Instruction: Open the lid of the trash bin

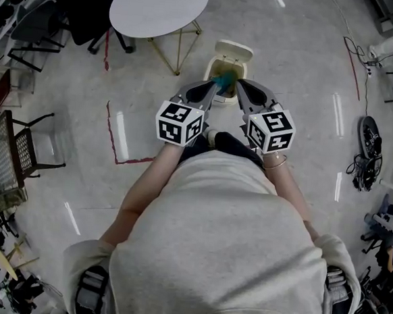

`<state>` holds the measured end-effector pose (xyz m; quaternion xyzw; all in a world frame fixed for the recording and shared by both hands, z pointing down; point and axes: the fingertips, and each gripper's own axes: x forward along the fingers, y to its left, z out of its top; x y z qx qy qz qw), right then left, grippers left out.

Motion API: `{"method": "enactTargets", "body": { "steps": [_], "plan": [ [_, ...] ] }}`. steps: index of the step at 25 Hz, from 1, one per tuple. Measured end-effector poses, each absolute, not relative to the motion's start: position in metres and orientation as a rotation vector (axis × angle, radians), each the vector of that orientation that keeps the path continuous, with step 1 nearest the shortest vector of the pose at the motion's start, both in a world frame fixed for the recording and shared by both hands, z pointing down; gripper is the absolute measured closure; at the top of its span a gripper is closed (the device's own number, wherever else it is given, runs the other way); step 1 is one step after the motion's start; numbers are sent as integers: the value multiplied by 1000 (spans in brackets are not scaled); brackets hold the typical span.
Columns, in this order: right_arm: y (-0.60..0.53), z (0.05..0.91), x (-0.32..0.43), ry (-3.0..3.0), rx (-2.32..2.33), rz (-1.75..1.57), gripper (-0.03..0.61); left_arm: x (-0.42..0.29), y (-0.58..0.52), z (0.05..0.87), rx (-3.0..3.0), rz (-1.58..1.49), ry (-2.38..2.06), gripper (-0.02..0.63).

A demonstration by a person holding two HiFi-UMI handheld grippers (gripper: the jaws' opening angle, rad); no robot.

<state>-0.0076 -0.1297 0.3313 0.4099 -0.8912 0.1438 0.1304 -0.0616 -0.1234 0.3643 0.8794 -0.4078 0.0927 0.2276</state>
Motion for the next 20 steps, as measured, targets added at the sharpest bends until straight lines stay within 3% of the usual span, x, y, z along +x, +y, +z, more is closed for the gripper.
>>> {"method": "enactTargets", "body": {
  "steps": [6,20],
  "plan": [
    [-128,329,-14,-2571,1163,335,571,-67,-124,363,2416,252,-1133,604],
    [-128,348,-7,-2573,1168,481,571,-59,-114,374,2418,288,-1098,604]
  ]
}}
